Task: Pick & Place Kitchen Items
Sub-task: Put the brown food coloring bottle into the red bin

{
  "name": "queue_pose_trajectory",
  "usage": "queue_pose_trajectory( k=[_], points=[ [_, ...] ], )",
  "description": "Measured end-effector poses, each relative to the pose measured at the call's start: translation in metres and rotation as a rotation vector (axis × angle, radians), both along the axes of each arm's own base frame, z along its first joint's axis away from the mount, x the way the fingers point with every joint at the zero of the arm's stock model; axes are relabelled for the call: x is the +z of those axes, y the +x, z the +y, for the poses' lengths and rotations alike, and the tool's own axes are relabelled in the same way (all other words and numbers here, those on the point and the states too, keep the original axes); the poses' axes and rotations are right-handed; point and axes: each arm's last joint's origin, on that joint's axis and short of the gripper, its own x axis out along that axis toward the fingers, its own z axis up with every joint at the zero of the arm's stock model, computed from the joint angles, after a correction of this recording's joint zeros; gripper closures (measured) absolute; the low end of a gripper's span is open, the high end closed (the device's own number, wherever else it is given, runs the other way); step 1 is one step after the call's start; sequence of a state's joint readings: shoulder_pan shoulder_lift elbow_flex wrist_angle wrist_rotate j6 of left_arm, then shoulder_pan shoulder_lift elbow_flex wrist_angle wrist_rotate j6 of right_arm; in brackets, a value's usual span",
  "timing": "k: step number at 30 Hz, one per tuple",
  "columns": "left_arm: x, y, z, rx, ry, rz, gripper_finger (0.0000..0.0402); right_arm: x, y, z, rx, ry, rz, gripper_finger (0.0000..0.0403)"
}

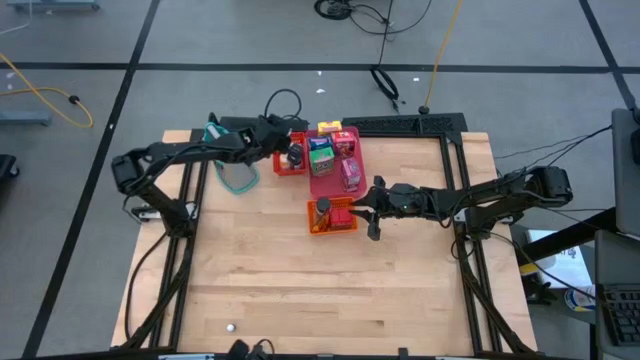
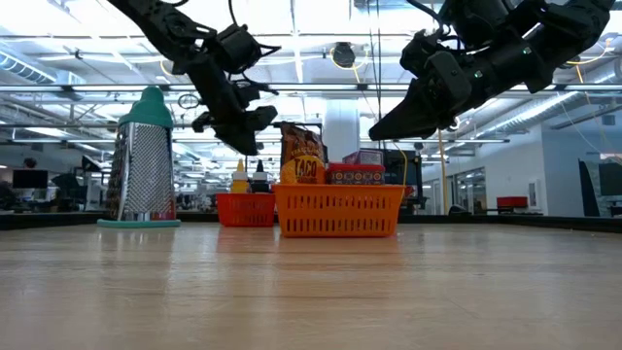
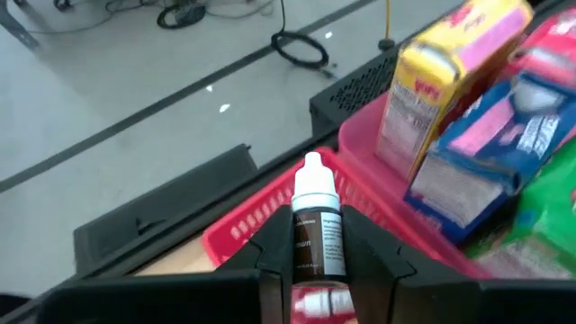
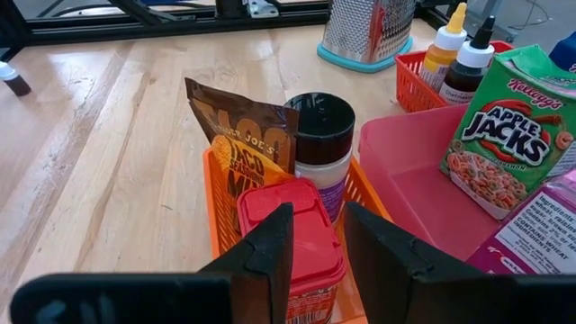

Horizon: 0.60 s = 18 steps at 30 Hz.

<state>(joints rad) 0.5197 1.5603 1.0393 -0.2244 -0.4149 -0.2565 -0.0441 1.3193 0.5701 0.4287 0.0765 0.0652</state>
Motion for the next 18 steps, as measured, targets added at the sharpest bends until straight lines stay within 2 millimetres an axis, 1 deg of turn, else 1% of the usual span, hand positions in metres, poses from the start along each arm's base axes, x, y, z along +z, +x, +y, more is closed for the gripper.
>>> queue_pose_trajectory(
  k=[2,18],
  points=[
    [-0.0009,0.0025,0.0013,-0.003,0.005,-0.016,0.0334,0.0001,0.0000,0.0000,0.000,0.000,-0.001,0.0310],
    [-0.0017,0.0024,0.0015,-0.028,-0.008,-0.011,0.0334,0.0000,0.0000,0.0000,0.001,-0.001,0.000,0.0310]
  ],
)
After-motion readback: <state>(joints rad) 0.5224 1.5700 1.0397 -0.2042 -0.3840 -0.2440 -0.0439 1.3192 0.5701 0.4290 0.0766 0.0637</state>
